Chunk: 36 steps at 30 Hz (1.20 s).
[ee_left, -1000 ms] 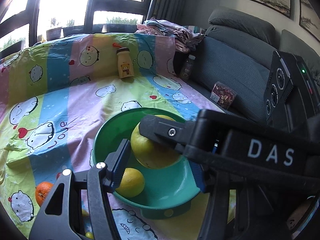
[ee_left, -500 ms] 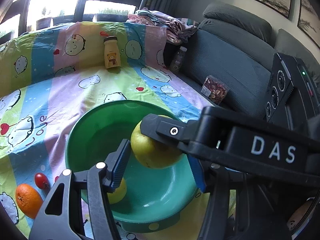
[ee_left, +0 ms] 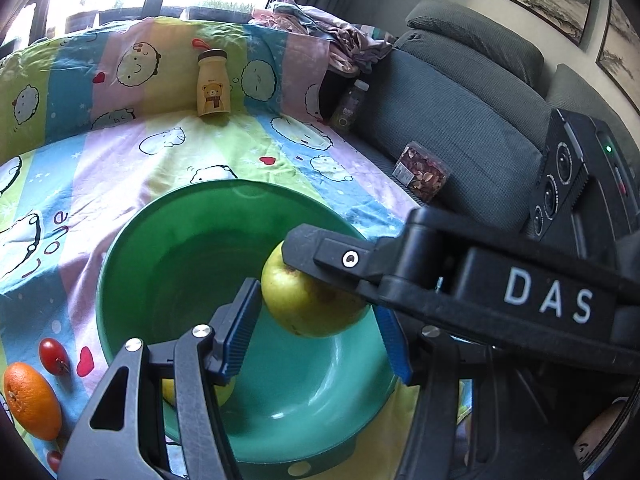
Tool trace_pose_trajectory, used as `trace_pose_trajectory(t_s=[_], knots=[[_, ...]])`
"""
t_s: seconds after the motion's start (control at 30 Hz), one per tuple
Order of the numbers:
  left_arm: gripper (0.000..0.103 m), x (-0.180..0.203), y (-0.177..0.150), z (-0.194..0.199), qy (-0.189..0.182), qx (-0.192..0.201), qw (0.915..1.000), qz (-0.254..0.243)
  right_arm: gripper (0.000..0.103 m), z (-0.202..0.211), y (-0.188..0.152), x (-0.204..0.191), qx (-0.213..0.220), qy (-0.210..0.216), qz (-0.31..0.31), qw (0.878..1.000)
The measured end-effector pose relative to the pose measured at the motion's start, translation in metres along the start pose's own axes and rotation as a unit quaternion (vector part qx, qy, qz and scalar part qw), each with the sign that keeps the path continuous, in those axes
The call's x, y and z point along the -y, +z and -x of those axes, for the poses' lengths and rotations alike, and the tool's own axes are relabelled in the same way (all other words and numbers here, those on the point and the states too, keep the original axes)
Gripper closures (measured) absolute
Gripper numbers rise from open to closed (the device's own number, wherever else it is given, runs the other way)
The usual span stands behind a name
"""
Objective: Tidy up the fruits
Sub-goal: 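Carry the pear in the right gripper over the green basin, then open the right gripper to drop the pear into the basin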
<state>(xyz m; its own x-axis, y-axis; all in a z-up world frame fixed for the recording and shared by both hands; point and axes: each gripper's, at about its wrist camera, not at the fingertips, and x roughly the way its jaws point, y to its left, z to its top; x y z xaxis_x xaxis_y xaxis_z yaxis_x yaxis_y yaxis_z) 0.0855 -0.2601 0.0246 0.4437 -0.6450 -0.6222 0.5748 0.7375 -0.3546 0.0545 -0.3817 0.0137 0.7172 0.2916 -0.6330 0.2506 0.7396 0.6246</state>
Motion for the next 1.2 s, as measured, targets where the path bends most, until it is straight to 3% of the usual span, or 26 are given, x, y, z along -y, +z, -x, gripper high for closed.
trace_pose_trajectory(t_s=[1.0, 1.2], knots=[[0.047, -0.018, -0.007, -0.026, -0.032, -0.051, 0.9962, 0.063, 0.033, -0.019, 0.003, 0.008, -0.026, -0.053, -0.014, 0.998], [0.044, -0.016, -0.009, -0.016, -0.016, -0.033, 0.9980, 0.053, 0.033, -0.017, 0.003, 0.006, -0.016, -0.056, -0.009, 0.998]])
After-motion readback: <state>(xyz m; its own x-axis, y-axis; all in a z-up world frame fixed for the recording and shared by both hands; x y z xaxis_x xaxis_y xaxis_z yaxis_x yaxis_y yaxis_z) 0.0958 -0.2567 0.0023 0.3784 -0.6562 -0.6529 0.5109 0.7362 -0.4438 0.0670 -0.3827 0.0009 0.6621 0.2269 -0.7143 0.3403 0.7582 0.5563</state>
